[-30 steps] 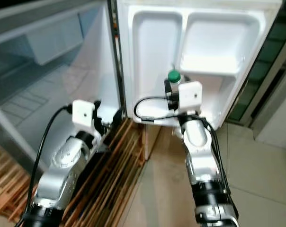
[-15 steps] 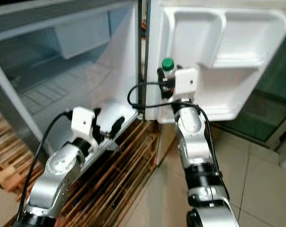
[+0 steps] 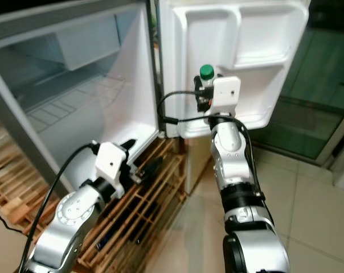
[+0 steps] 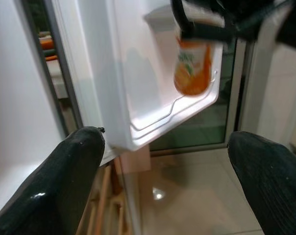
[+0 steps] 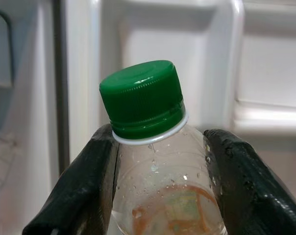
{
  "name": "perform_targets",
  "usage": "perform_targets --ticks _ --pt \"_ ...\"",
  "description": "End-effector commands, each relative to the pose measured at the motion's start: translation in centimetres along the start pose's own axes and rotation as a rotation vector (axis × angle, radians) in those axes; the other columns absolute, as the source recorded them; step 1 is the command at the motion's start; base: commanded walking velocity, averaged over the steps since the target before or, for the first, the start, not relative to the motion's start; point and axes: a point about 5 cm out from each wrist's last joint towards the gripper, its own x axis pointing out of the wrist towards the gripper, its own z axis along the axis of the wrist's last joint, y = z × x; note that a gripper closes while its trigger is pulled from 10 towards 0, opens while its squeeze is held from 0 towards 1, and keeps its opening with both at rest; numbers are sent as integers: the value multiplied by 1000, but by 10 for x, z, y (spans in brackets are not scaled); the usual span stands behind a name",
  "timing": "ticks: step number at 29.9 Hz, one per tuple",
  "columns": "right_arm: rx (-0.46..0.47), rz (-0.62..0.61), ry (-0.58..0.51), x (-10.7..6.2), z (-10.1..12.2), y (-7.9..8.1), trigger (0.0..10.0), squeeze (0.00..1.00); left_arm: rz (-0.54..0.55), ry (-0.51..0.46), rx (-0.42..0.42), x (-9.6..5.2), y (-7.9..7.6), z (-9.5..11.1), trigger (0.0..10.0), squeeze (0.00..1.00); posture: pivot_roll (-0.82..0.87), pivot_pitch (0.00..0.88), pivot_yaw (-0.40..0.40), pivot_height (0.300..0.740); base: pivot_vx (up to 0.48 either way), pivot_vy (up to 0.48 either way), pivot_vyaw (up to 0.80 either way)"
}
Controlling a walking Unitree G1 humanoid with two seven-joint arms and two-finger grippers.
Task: Restocking fridge
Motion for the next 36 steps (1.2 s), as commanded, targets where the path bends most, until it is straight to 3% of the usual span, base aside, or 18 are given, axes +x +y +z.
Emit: perform_targets --ticks 1,9,13,20,25,36 --pt "1 9 -37 4 7 0 10000 0 53 -15 -12 0 9 5 10000 0 -11 4 50 740 356 -315 0" --pt "10 54 -48 10 11 2 10000 0 141 2 -79 -2 14 -1 10000 0 -20 13 33 740 357 -318 0" --pt "23 84 -51 13 14 5 10000 0 191 -7 -62 -1 16 0 10000 0 -23 15 24 740 396 -266 0" --pt "140 218 -76 23 25 25 10000 0 205 -1 -70 -2 14 -1 10000 0 -13 28 13 740 0 0 0" --pt "206 289 -53 28 23 42 10000 0 203 3 -41 -12 15 0 10000 0 29 51 25 740 0 0 0" --pt "188 482 -111 27 31 89 10000 0 197 5 17 -40 22 7 10000 0 83 95 80 740 0 0 0"
